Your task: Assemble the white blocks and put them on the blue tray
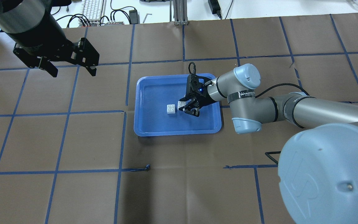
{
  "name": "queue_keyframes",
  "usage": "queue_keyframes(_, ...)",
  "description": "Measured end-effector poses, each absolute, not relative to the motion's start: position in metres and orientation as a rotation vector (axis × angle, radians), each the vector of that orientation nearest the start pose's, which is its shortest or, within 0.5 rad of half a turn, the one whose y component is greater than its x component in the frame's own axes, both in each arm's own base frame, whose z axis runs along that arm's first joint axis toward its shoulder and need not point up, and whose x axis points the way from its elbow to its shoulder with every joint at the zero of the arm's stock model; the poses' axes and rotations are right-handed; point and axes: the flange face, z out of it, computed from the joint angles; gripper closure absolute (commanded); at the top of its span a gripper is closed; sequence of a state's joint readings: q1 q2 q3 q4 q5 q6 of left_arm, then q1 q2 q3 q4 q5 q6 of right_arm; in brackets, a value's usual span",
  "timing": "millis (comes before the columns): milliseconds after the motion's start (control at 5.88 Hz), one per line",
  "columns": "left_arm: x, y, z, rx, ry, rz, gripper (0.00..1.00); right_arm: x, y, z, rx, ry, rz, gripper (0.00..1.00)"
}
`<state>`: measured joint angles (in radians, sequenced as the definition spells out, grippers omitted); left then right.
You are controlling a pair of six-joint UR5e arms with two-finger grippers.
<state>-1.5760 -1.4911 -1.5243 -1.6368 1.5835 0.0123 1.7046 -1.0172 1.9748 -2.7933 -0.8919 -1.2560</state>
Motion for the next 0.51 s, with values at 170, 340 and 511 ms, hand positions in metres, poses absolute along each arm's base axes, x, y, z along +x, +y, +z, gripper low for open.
queue_keyframes(170,-0.1343,-0.46,0.542,0.027,3.126,-0.094,0.01,0.2713,-0.5333,0.1537,-1.754,1.914,-0.775,0.68)
queue_keyframes(340,-0.1341,-0.4601,0.5419,0.026,3.126,-0.093,0.01,0.2757,-0.5309,0.1532,-1.759,1.907,-0.77,0.68)
queue_keyframes(511,-0.134,-0.4599,0.5422,0.026,3.126,-0.094,0.01,0.2801,-0.5285,0.1527,-1.766,1.9,-0.765,0.68)
